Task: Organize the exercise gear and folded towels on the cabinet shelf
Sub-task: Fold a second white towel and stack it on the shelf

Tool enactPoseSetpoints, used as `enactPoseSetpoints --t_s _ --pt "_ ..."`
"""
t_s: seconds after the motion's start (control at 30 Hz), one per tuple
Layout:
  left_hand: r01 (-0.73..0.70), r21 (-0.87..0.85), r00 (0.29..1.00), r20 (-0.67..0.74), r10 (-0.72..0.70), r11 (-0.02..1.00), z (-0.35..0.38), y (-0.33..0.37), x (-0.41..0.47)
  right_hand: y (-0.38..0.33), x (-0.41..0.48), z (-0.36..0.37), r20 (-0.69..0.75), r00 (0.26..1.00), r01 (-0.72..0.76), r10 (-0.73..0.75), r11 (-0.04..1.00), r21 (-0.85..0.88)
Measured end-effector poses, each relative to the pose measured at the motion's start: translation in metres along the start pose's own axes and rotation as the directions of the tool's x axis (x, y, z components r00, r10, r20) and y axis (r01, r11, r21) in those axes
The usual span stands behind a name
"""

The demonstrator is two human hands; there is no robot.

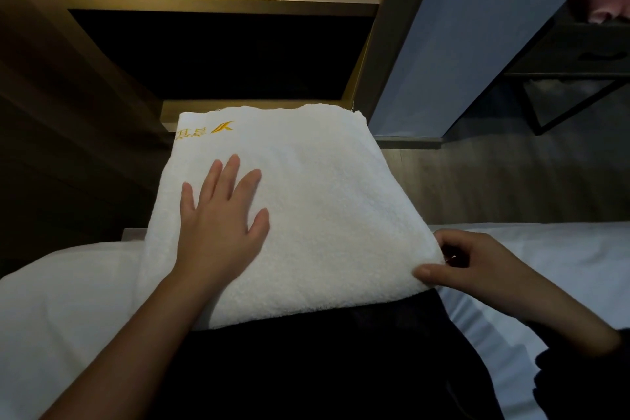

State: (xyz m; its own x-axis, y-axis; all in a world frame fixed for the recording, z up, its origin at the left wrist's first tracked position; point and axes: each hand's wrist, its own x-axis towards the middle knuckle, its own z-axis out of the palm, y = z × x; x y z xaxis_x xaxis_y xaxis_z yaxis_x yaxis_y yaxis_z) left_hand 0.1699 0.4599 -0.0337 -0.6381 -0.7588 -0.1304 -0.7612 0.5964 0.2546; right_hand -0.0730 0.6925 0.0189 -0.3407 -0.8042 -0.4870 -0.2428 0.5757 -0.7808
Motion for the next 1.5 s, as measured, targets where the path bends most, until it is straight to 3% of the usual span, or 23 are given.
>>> enactPoseSetpoints --t_s 0.17,0.3,0.43,0.6,0.67,0.77,0.83,0.93,1.03,1.1,1.17,1.33,1.5 --pt "-0.005 -0.011 1.000 0.000 0.005 1.000 -0.001 -0.002 -0.001 -0.001 0.001 0.000 0.065 0.998 -0.007 0.004 0.999 0.052" --pt "-0.001 -0.013 1.000 0.006 0.001 1.000 0.000 -0.003 0.000 -0.001 0.007 -0.005 0.184 0.983 -0.061 0.018 0.971 0.230" --pt "-0.008 -0.025 1.000 -0.001 0.008 1.000 0.000 -0.002 -0.001 -0.007 0.017 -0.006 0.360 0.920 -0.194 0.157 0.979 0.069" --pt "-0.004 -0.016 1.000 0.006 0.005 1.000 -0.001 -0.003 0.000 -0.022 0.031 -0.008 0.441 0.873 -0.271 0.207 0.958 0.088" --pt "-0.001 -0.016 1.000 0.006 0.001 1.000 0.000 -0.003 0.000 -0.025 0.031 -0.007 0.406 0.904 -0.183 0.130 0.979 0.095" --pt "-0.001 -0.014 1.000 0.001 0.001 1.000 0.000 -0.003 -0.001 -0.026 0.028 -0.002 0.228 0.971 0.051 -0.068 0.995 0.080" --pt "-0.003 -0.016 1.000 0.003 0.003 1.000 0.000 -0.002 0.000 -0.024 0.027 0.003 0.149 0.984 0.070 -0.099 0.979 0.189" --pt "-0.004 -0.015 1.000 0.004 0.004 1.000 0.001 -0.003 0.000 -0.021 0.032 0.007 0.311 0.950 -0.124 -0.003 0.912 0.390" --pt "-0.013 -0.009 1.000 -0.001 0.013 1.000 0.002 -0.005 0.000 -0.024 0.036 0.004 0.501 0.863 -0.389 0.072 0.728 0.565" --pt "-0.012 -0.018 1.000 -0.002 0.012 1.000 0.001 -0.004 -0.001 -0.025 0.040 0.001 0.576 0.815 -0.494 0.063 0.594 0.635" --pt "-0.014 -0.023 1.000 0.000 0.014 1.000 0.000 -0.003 -0.001 -0.028 0.044 0.000 0.628 0.778 -0.541 0.018 0.528 0.655" --pt "-0.009 -0.031 1.000 -0.002 0.009 0.999 0.000 -0.004 0.000 -0.029 0.052 0.000 0.669 0.743 -0.595 0.023 0.479 0.645" --pt "-0.008 -0.029 1.000 -0.001 0.008 1.000 0.001 -0.005 0.000 -0.030 0.054 0.001 0.654 0.756 -0.569 0.020 0.512 0.643"
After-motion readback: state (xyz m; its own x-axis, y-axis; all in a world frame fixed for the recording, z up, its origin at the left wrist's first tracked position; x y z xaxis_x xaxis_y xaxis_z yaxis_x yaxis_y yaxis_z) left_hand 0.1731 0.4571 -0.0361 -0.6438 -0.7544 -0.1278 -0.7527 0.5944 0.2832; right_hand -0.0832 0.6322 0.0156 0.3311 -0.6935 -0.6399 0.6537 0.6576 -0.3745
